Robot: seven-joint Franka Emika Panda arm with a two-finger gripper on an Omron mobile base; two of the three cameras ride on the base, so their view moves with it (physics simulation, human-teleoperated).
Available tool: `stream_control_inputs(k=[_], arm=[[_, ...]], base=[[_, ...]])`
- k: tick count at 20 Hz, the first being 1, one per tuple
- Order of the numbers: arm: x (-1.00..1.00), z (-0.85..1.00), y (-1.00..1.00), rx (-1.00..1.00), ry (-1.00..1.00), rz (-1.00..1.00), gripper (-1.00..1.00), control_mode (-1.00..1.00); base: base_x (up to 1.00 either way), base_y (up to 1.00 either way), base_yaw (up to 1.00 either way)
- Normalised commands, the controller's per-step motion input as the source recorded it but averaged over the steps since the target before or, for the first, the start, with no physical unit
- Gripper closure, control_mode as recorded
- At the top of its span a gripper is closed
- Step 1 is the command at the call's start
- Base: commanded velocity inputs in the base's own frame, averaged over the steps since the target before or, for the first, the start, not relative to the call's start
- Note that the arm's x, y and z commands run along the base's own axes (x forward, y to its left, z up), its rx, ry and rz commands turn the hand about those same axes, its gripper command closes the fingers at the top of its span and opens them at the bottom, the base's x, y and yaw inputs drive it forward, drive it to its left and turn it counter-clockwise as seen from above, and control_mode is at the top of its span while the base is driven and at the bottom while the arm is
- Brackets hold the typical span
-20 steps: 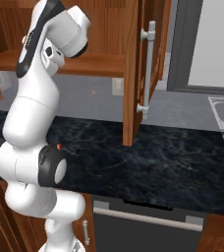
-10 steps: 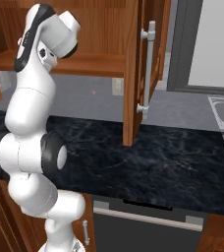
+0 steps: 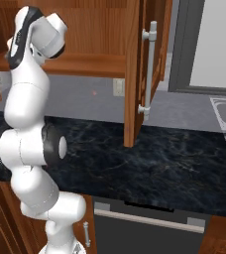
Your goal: Retrieve the tupperware from the cabinet, then place the raw meat into the tupperware to avoid contamination.
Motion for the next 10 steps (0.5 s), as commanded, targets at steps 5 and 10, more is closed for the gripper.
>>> stream_control_inputs(k=[5, 10], arm=[[-0.14, -0.07, 0.76, 0.00, 0.06, 0.00, -1.00, -1.00], [-0.29, -0.09, 0.84, 0.00, 0.03, 0.00, -1.00, -1.00]], base=[[0.00, 0.00, 0.00], [0.00, 0.00, 0.00]])
